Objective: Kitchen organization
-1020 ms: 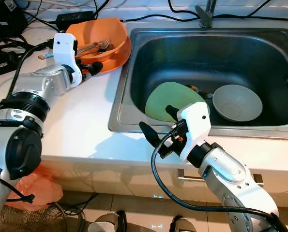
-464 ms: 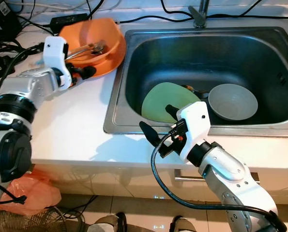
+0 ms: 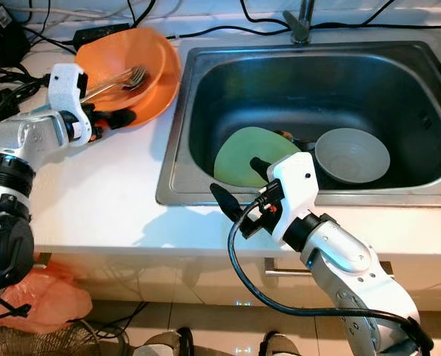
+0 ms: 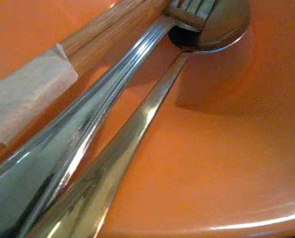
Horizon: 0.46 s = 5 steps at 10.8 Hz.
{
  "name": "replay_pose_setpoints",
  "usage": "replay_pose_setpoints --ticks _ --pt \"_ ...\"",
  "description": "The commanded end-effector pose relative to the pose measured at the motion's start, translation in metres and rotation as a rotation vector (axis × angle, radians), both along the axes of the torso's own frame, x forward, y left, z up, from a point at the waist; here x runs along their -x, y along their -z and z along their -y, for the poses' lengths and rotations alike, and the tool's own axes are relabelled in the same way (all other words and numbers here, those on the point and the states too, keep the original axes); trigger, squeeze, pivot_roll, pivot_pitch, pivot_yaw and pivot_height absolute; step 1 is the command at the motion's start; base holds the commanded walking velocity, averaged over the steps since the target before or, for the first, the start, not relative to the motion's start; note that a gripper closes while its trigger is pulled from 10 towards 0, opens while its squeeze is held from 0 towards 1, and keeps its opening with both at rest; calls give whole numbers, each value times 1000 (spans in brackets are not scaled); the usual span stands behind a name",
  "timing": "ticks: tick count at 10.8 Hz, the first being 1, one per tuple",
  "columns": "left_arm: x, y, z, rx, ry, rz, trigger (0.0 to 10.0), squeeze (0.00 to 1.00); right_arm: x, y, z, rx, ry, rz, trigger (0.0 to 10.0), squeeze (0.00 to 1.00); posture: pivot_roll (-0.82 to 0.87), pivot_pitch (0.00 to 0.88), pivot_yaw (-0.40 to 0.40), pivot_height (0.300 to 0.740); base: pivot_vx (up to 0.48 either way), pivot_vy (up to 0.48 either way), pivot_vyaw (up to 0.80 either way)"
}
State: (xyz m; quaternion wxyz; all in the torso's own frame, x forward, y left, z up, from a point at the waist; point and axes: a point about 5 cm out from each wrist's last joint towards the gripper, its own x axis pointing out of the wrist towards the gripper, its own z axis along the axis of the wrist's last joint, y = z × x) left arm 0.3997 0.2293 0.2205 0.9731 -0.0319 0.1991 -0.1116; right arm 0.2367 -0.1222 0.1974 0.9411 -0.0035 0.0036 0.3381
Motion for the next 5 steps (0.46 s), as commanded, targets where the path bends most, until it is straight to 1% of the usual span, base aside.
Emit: replay_pose_setpoints --ticks 1,3,5 --pt "18 54 -7 22 -37 -254 10000 0 0 0 -2 0 -12 6 10000 0 77 167 73 740 0 0 0" --pt "19 47 -4 13 -2 -247 10000 0 -1 0 -2 2 -11 10 10000 0 75 165 77 740 0 0 0" --pt "25 46 0 3 75 -274 10000 0 -2 1 -1 7 -8 12 10000 0 75 163 73 740 0 0 0"
